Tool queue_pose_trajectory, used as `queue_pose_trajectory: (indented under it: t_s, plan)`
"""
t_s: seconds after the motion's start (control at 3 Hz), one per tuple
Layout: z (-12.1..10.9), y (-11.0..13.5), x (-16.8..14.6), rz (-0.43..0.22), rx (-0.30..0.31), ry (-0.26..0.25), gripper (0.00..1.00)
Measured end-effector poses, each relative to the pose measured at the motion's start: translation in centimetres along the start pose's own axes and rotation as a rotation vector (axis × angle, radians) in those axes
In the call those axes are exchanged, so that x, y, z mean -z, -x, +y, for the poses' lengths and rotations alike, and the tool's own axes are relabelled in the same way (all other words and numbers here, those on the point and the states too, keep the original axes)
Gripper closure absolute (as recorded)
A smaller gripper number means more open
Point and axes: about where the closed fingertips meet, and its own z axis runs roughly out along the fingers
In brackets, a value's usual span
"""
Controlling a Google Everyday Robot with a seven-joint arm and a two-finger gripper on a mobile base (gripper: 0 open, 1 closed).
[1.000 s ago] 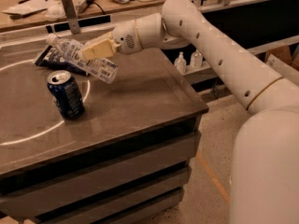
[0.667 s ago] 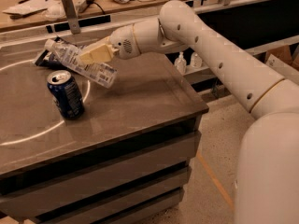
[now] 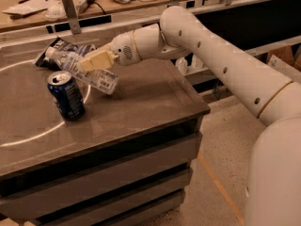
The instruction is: Move blue plastic bottle near pepsi can
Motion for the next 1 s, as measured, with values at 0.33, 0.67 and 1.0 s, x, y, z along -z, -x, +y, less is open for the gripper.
queue_pose_trajectory:
  t_s: [0.33,0.67,1.0]
  plan:
    - [0.46,-0.58,0.05,0.009,-0.014,-0.006,0.36]
    - [0.84,-0.89,0.03,0.013,-0.020,-0.007,0.12]
    - [0.97,-1.03,-0.01,0.013,-0.018,-0.008,0.00]
